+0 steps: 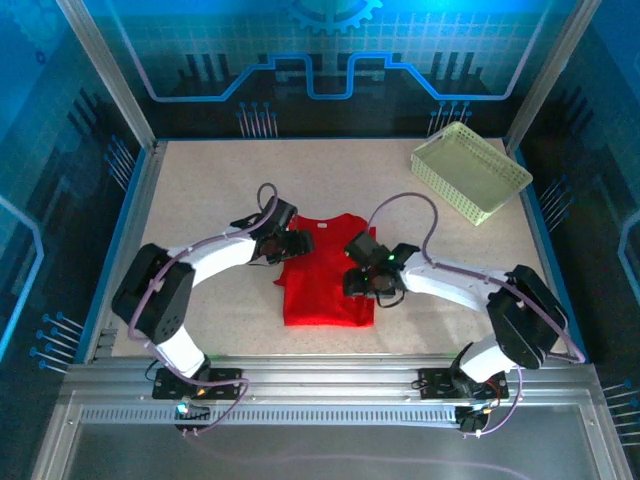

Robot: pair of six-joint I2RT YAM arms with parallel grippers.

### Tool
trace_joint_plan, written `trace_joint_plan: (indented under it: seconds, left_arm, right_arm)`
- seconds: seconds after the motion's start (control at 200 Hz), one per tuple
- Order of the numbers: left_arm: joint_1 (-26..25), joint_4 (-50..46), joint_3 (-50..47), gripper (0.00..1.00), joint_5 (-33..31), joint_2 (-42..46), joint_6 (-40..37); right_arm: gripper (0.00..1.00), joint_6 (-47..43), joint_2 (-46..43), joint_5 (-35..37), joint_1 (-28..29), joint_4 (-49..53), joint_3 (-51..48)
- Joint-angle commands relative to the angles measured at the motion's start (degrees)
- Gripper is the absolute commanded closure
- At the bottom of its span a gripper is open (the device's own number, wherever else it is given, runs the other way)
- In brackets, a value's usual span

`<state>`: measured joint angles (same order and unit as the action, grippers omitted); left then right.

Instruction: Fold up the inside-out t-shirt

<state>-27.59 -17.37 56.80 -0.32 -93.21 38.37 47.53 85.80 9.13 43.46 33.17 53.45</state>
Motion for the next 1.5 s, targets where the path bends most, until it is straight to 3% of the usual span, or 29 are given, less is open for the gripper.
trace_joint_plan:
  seconds: [0.0, 0.17, 0.36, 0.52, 0.67, 0.885, 1.045, 1.286, 1.496]
  left_arm:
    - [0.2, -8.5, -1.4, 0.26, -3.6, 6.4, -1.1]
    - [0.4, -8.3, -5.8, 0.29, -1.2, 8.9, 4.0]
    - [0.4, -1.9, -9.8, 0.32, 3.7, 5.1, 6.1]
    - [-0.1, 3.3, -11.2, 0.43, 7.4, 2.5, 6.9]
    - [-0.8, 5.4, -11.7, 0.60, 8.4, 2.1, 7.2]
    - [-0.8, 6.1, -12.3, 0.74, 7.7, 3.7, 7.2]
    - [-0.8, 9.8, -14.4, 0.88, 8.9, 7.1, 7.3]
    - [-1.1, 20.0, -20.1, 0.92, 15.1, 15.1, 9.8]
    - [-1.8, 22.1, -21.9, 0.91, 17.2, 8.2, 9.8]
  right_arm:
    - [0.33, -7.0, 0.8, 3.3, -5.6, 0.7, 6.3]
    - [0.34, -14.9, 10.3, 1.1, -11.9, -1.1, 15.4]
    - [0.37, -17.6, 20.3, -3.1, -15.0, -4.0, 20.8]
    - [0.43, -18.4, 24.5, -5.9, -15.8, -5.4, 23.0]
    - [0.59, -18.5, 25.1, -6.4, -15.7, -6.1, 23.1]
    - [0.85, -19.9, 25.4, -4.9, -15.4, -4.9, 24.5]
    - [0.98, -21.0, 23.2, -3.5, -15.4, -4.4, 24.8]
    - [1.00, -20.9, 13.1, 4.4, -16.0, 0.1, 23.5]
    - [1.00, -19.1, 11.9, 4.2, -18.0, -0.7, 18.3]
